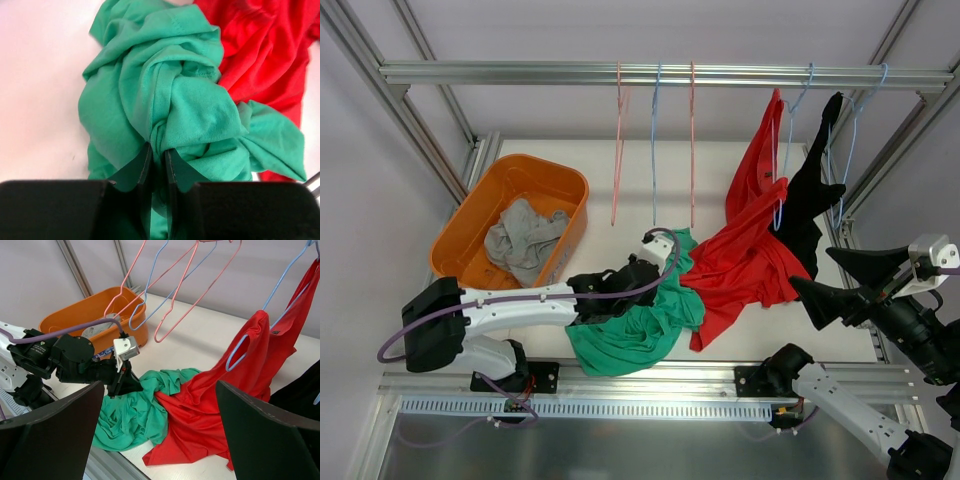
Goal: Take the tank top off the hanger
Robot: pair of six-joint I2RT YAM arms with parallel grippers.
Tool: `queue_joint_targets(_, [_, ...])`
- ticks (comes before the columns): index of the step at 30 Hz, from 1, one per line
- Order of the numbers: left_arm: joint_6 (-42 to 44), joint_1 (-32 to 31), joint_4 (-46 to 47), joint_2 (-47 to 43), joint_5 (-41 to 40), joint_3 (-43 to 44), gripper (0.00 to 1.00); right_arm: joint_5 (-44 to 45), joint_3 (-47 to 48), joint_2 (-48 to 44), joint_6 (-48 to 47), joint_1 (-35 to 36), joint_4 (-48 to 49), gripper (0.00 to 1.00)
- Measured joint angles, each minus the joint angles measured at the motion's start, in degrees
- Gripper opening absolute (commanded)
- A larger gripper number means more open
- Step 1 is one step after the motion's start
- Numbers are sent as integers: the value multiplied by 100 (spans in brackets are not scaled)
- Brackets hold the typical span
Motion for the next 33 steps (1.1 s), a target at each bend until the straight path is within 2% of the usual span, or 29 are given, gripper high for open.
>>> queue_joint_targets(2, [-173, 0, -55, -205, -116, -302, 12, 0, 0, 0, -2, 0, 0, 100])
queue_joint_targets(5, [-446, 2, -114, -361, -144, -645, 6, 0, 0, 0, 0, 0, 0, 99])
queue_joint_targets(7, [-627, 2, -136, -337, -129, -793, 15, -4, 0, 0, 0, 0, 2, 100])
queue_joint_targets(10, [-894, -9, -146, -254, -107, -951, 38, -22, 0, 0, 0, 0, 2, 99])
queue_joint_targets(16, [-1333, -232, -149, -192, -144, -1226, 53, -63, 0, 4, 2, 0, 11, 99])
queue_joint_targets(21, [-1528, -262, -127, -323, -162, -1432, 55, -85, -2, 13, 4, 0, 105, 100])
queue_joint_targets(23, [-1552, -264, -122, -400, -173, -1486, 49, -85, -13, 13, 2, 0, 133, 100])
queue_joint_targets(24, [-1565, -267, -103, -433, -177, -1515, 35, -87, -28, 13, 4, 0, 149, 100])
queue_joint_targets(26, [-1641, -269, -70, -514, -201, -1598, 31, -87, -66, 15, 2, 0, 168, 99])
queue_joint_targets(27, [-1661, -269, -52, -553, -214, -1639, 23, -92, -79, 15, 2, 0, 166, 100])
queue_joint_targets(30, [-1801, -282, -24, -723, -260, -1832, 8, -96, -83, 42, 2, 0, 177, 99])
queue_joint_targets(32, [-1867, -306, -24, -863, -284, -1967, 0, -138, -85, 59, 4, 0, 179, 100])
queue_joint_targets(33, [-1899, -317, -7, -946, -284, -2039, 0, -160, -87, 68, 4, 0, 181, 100])
